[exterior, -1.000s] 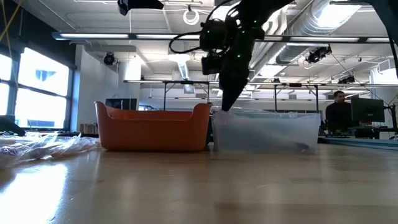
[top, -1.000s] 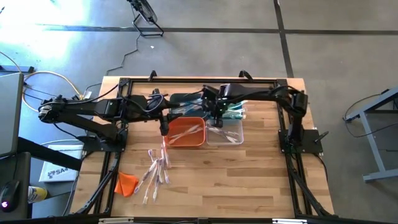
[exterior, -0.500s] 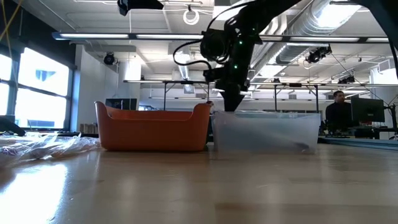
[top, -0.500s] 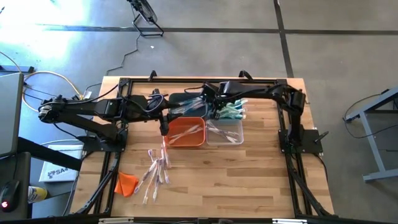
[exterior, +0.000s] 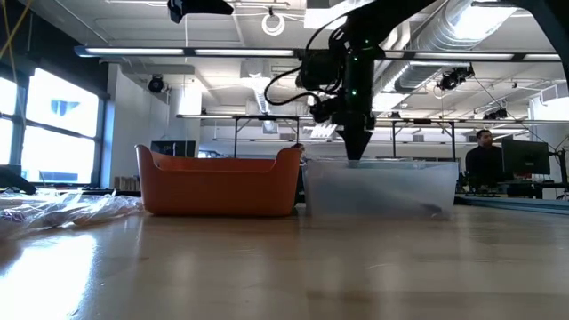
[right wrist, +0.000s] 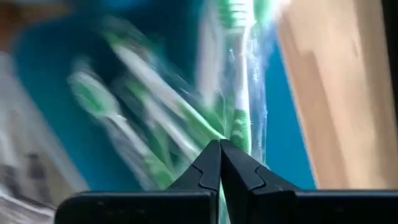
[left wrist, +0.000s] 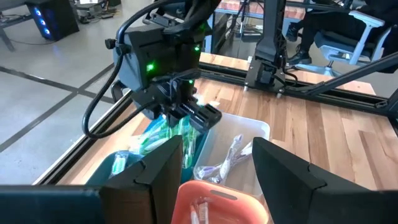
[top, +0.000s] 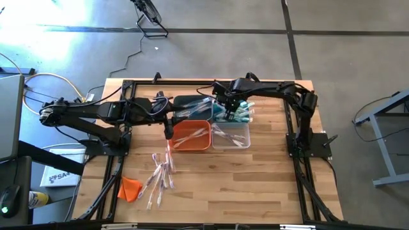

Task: Pick & Place Toothbrushes
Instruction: Put the green toothbrush into the right blue bin, then put the purple toothbrush into the transparent bin

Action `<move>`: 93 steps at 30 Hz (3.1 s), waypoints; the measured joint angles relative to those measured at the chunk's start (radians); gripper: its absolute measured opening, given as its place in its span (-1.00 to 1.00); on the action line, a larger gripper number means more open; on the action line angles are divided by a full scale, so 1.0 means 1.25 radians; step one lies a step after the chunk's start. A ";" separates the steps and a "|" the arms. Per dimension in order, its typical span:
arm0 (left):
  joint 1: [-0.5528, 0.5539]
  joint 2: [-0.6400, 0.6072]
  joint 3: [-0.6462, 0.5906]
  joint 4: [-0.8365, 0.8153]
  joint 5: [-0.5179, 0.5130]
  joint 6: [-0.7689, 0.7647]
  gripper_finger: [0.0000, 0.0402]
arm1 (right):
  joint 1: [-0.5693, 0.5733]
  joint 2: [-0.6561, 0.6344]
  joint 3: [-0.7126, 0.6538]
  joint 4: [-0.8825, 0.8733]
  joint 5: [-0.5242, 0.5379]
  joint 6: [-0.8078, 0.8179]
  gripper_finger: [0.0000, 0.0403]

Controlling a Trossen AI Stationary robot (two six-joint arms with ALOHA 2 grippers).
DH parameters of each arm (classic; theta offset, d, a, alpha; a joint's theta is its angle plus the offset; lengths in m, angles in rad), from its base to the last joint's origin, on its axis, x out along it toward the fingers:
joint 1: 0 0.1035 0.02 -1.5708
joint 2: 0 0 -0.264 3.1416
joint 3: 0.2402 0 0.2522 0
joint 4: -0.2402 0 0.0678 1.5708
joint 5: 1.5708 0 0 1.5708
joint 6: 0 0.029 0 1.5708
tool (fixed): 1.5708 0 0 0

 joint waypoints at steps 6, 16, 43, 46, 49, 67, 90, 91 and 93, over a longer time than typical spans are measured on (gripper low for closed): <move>0.000 0.000 0.000 -0.001 0.000 0.000 -0.05 | -0.018 -0.001 0.000 -0.027 -0.017 0.013 -0.99; 0.000 0.000 0.000 -0.015 0.000 -0.002 -0.05 | -0.017 -0.103 0.000 -0.054 -0.074 -0.036 -0.99; 0.000 0.003 -0.001 0.009 0.055 -0.078 -0.05 | 0.084 -0.563 0.000 0.050 -0.296 0.063 -0.99; 0.000 0.003 -0.001 0.009 0.055 -0.078 -0.05 | 0.112 -0.593 0.000 0.048 -0.260 0.070 -0.99; 0.000 0.003 -0.001 0.009 0.055 -0.087 -0.05 | 0.132 -0.627 0.000 0.047 -0.215 0.082 -0.99; -0.074 0.003 -0.001 -0.119 0.110 -0.356 -0.05 | 0.274 -0.703 -0.032 0.006 -0.042 0.169 -0.99; -0.468 0.027 -0.001 -0.339 0.113 -0.998 -0.05 | 0.289 -0.705 -0.309 0.255 -0.023 0.186 -0.99; -0.482 0.037 -0.001 -0.346 0.125 -1.027 -0.05 | 0.289 -0.705 -0.320 0.262 -0.023 0.186 -0.99; -0.509 0.061 -0.001 -0.365 0.149 -1.086 -0.05 | 0.289 -0.705 -0.337 0.276 -0.022 0.187 -0.99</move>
